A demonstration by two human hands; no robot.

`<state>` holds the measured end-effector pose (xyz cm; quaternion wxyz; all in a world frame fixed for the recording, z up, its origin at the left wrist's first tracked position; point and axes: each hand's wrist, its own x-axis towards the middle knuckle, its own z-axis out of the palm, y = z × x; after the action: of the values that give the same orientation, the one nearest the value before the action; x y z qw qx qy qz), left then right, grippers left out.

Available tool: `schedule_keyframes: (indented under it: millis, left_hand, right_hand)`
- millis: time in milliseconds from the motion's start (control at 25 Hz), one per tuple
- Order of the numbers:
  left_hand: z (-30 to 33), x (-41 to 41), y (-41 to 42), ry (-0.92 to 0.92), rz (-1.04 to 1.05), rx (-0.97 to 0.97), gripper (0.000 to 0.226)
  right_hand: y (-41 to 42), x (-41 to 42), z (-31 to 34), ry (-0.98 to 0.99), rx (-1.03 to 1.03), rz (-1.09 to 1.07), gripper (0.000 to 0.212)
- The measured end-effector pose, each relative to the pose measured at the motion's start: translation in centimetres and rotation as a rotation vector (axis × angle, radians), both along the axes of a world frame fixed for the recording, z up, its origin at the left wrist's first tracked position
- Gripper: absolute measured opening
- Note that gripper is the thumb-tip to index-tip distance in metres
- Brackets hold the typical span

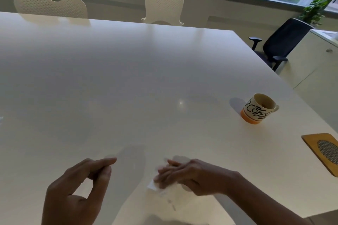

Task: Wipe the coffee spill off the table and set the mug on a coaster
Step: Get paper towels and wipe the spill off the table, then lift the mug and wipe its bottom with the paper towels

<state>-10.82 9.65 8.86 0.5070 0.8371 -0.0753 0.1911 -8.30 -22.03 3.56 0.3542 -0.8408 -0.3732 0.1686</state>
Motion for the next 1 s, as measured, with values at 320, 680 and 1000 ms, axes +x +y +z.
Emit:
schedule_keyframes:
  millis: [320,680,1000]
  left_hand:
    - [-1.9,-1.5,-6.6,0.155,-0.142,0.042,0.019]
    - [-3.1,-3.0,-23.0,0.524,-0.52,-0.069,0.062]
    - [-2.1,-1.1,-29.7,0.464,-0.343,-0.073,0.052]
  right_hand:
    - [-12.8,-3.3,0.9,0.733,0.474,-0.462,0.031]
    - [-13.0,-2.9,0.3,1.225,1.652,-0.593,0.04]
    - [-15.5,-2.1,1.1,1.284,1.829,-0.757,0.052]
